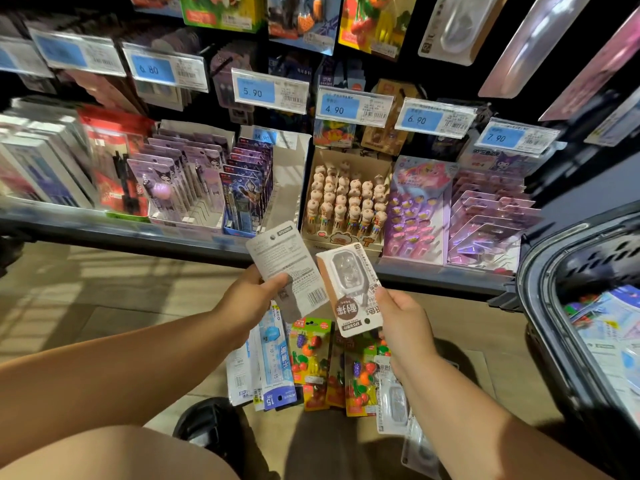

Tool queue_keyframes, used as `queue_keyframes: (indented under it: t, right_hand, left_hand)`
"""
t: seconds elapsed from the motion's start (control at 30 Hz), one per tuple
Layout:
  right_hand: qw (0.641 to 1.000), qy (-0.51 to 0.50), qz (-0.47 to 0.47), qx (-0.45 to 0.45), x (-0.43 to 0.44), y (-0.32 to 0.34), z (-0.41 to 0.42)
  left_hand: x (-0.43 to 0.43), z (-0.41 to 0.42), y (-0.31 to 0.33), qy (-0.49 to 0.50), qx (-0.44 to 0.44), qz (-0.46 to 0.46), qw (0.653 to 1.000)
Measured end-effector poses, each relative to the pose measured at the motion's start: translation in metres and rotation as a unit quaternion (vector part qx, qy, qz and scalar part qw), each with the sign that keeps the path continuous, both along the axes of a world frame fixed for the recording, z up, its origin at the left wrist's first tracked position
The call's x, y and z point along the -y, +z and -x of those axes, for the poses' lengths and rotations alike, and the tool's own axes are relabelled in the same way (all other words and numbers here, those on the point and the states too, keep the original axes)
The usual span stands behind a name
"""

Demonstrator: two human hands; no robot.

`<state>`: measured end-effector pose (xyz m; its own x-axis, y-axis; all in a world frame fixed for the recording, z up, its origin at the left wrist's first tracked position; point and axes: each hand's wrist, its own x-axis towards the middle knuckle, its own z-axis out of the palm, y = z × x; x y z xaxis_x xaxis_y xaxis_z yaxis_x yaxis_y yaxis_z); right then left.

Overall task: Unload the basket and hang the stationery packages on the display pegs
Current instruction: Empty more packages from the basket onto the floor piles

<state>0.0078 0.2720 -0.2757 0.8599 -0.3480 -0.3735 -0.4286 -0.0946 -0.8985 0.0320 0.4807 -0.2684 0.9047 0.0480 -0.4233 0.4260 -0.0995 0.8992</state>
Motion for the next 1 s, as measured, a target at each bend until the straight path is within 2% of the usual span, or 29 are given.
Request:
queue_keyframes:
  t: [0.13,0.23,0.37,0.57,0.8,0.93,1.0]
  right_hand:
    - [1.000,0.003,0.011,0.001,0.000,0.001,-0.001]
    - [1.000,0.014,0.002,0.000,-0.003,0.001,-0.001]
    - [0.999,0.035,0.000,-0.001,-0.007,-0.002,0.000]
    - [0.998,0.044,0.036,0.010,-0.010,-0.004,0.000]
    - [0.997,0.044,0.051,0.033,-0.006,-0.001,0.004]
    - [0.998,0.030,0.043,0.036,-0.003,-0.004,0.007]
    - [0.998,0.036,0.040,0.038,-0.002,-0.005,0.008]
  left_hand:
    - [0.001,-0.001,0.000,-0.021,0.011,0.013,1.000]
    - [0.004,0.001,-0.001,-0.042,0.004,0.087,0.995]
    - [0.004,-0.001,-0.004,-0.071,0.008,0.116,0.991]
    - [0.003,-0.003,-0.003,-0.070,-0.043,0.230,0.970]
    - [-0.002,-0.005,-0.002,-0.068,-0.058,0.262,0.961]
    - [-0.002,-0.005,-0.001,-0.074,-0.061,0.256,0.962]
    - [0.001,-0.003,0.002,-0.072,-0.069,0.223,0.970]
